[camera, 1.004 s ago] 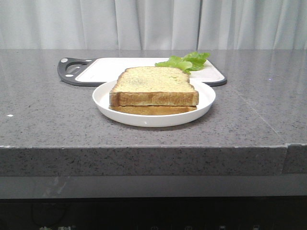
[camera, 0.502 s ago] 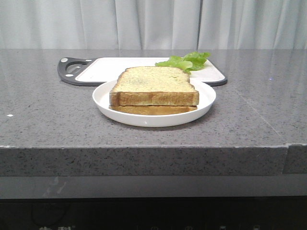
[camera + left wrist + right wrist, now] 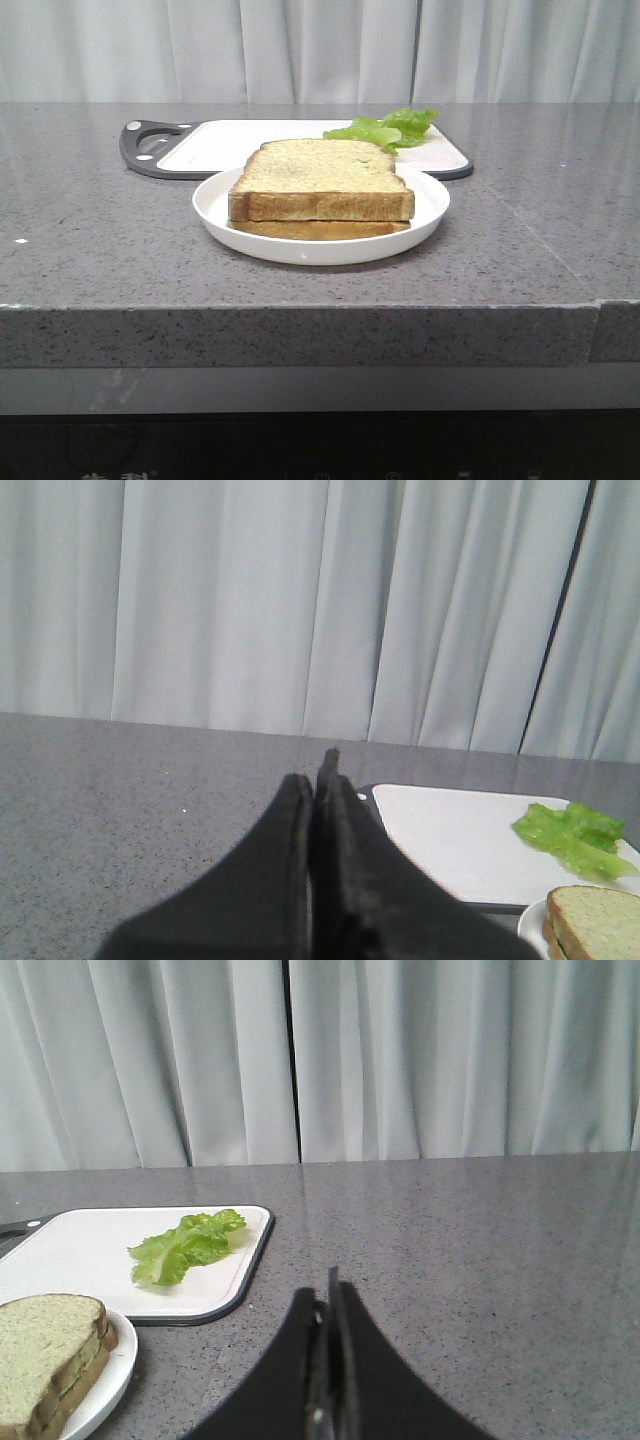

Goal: Left arm grabs bread, right arm adds lettuce

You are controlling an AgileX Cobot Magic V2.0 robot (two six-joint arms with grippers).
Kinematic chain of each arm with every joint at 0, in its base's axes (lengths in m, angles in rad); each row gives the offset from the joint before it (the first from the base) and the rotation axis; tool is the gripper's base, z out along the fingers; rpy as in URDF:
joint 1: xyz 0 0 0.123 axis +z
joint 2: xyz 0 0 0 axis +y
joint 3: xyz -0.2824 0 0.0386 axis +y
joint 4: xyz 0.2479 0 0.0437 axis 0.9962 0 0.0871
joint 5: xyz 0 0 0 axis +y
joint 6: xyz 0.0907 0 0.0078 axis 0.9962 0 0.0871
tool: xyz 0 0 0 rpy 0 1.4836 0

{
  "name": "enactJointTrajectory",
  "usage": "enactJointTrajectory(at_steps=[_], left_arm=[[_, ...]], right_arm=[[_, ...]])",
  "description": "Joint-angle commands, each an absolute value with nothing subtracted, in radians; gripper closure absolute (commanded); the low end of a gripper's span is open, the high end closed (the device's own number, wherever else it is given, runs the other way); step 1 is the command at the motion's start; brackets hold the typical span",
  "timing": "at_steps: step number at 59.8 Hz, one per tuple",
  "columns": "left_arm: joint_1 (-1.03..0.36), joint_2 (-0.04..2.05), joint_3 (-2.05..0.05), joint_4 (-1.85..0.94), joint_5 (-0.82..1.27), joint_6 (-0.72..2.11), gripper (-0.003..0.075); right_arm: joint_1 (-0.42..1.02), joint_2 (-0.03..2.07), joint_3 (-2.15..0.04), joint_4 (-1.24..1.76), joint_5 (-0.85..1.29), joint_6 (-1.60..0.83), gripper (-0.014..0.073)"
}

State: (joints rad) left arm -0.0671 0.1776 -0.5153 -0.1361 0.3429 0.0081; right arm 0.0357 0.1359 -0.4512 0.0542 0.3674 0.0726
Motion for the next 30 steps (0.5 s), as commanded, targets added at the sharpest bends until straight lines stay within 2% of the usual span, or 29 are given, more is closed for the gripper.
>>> enactJointTrajectory(at_steps=[1, 14, 30], left_arm=[[-0.067, 0.276, -0.626, -0.147, 0.360, 0.000, 0.0741], [-0.067, 0.475, -0.782, -0.147, 0.475, 0.000, 0.0741], [-0.067, 0.601, -0.788, -0.147, 0.484, 0.000, 0.0741]], right_arm=[[0.035, 0.228, -0.555, 0.041, 0.349, 0.074, 0.0711], [0.035, 0.424, -0.696, 0.041, 0.422, 0.074, 0.0711], [0.035, 0.565, -0.701, 0.041, 0.422, 0.074, 0.0711]])
